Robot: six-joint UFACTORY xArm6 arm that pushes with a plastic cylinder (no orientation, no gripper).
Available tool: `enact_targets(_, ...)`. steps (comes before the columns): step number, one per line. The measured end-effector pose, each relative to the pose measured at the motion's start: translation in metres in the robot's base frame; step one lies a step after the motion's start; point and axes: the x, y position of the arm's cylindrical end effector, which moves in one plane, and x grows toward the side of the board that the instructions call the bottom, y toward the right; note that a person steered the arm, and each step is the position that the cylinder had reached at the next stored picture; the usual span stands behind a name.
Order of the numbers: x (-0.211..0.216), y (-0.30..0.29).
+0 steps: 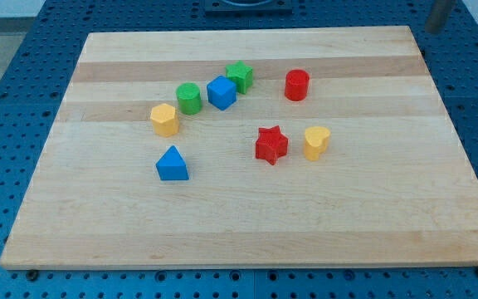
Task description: Place the arm at the top right of the green star
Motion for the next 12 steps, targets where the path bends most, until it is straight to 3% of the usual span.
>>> enact_targets(2,-0.001,-0.002)
enact_targets(9,0.002,-0.140)
enact_targets(12,0.047,-0.233)
